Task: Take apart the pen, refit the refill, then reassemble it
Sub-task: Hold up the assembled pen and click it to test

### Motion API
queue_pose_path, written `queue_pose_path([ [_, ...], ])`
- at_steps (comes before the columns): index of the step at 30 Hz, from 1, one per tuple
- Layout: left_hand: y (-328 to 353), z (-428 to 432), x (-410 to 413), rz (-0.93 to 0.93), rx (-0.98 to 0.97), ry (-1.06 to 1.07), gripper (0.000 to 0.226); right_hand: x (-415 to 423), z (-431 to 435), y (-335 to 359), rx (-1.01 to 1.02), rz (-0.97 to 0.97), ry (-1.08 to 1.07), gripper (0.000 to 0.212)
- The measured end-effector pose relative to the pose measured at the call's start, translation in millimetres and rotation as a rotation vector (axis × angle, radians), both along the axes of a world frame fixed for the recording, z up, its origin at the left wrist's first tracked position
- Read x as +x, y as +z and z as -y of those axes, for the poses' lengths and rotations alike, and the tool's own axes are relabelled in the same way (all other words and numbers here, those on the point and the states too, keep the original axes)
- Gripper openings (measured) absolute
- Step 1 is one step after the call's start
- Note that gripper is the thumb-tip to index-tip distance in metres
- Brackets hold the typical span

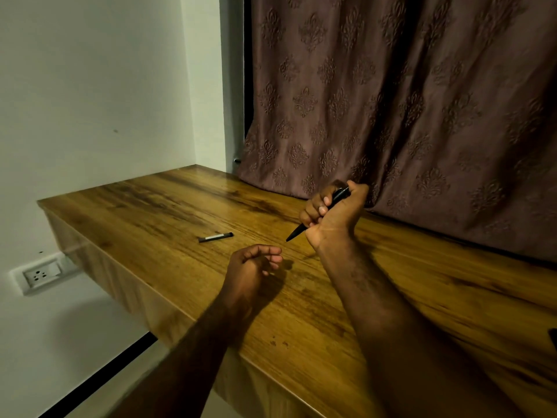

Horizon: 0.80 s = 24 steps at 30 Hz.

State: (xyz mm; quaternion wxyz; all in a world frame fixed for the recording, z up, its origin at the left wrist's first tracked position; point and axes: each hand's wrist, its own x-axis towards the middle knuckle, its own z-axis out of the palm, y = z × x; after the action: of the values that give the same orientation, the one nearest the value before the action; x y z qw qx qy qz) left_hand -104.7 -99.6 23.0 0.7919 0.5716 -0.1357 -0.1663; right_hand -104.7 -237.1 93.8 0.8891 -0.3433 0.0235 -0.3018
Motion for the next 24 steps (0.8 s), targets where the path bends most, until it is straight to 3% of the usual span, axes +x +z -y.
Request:
queue_pose_path([
  [18,-14.2,3.1,11.9,0.056,0.110,0.040,0.028,2.9,3.2,-2.0,-0.215,-0.137,0.073,0.052],
  [24,-19.9,7.3,19.3,0.013,0.071,0.146,0.024,7.4,1.6,-8.9,-0.292,-0.213,0.069,0.050],
])
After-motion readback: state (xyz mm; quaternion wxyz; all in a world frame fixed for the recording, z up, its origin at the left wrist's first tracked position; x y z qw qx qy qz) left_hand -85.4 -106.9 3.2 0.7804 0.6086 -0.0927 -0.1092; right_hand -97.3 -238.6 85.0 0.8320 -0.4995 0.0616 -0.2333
